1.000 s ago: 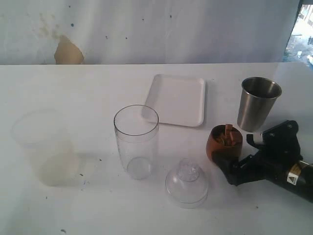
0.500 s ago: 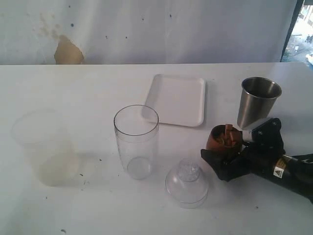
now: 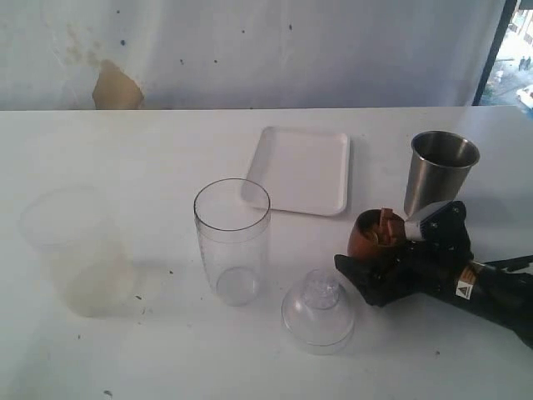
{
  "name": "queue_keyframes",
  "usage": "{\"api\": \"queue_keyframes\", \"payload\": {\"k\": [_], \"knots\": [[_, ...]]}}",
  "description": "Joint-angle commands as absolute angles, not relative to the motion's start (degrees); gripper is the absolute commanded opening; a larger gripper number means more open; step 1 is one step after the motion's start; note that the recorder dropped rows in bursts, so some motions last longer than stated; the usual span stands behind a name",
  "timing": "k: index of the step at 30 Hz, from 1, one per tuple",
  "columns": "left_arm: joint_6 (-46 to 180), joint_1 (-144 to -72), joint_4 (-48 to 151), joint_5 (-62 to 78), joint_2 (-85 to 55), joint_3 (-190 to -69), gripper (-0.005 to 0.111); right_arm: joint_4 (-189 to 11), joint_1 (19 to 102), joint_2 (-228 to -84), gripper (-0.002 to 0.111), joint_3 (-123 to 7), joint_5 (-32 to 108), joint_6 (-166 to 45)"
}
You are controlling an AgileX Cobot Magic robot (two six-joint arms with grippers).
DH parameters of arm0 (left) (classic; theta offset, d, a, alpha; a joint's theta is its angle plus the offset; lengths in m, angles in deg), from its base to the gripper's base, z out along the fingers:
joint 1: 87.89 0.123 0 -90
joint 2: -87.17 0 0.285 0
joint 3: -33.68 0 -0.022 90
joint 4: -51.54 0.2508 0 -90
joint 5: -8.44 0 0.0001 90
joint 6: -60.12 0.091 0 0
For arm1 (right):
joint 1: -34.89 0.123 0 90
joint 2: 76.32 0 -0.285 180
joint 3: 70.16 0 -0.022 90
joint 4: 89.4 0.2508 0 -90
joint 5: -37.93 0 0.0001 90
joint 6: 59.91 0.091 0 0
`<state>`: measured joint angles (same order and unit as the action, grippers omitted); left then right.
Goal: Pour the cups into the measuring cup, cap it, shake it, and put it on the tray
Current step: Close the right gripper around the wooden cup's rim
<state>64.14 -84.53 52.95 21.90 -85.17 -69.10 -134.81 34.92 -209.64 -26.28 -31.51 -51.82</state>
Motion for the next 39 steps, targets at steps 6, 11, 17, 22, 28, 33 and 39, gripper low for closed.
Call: {"api": "queue_keyframes", "payload": {"k": [6,11,17,22,28,33,39], "knots": [[64.0,-84.6,52.4,21.7,-85.0,-69.1,0.000,-136.0,34.9,-209.9,0.105,-26.5,-32.0,-50.5],[64.0,-84.6,52.4,21.7,-85.0,-69.1,0.000,-136.0,34.9,-209.9,0.105,-26.5,-32.0,-50.5],[64.0,-84.6,52.4,21.7,-85.0,-69.1,0.000,-136.6,34.9,-208.6,0.105,-26.5,-32.0,-50.5],[64.0,-84.6,52.4,21.7,-85.0,-69.1,0.000,-136.4,34.9,-207.7,0.105,-26.5,-32.0,-50.5],[64.0,-84.6,52.4,21.7,-85.0,-69.1,0.000,-137.6,34.9,-207.5,0.105,-26.5,-32.0,-50.5],[64.0,-84.6,52.4,21.7,-85.0,-69.1,0.000,-137.6,34.9,-207.6,0.105,-26.5,-32.0,-50.5],[64.0,-84.6,52.4,21.7,-85.0,-69.1,0.000,-136.8,34.9,-207.6,0.105,-26.5,-32.0,-50.5]]}}
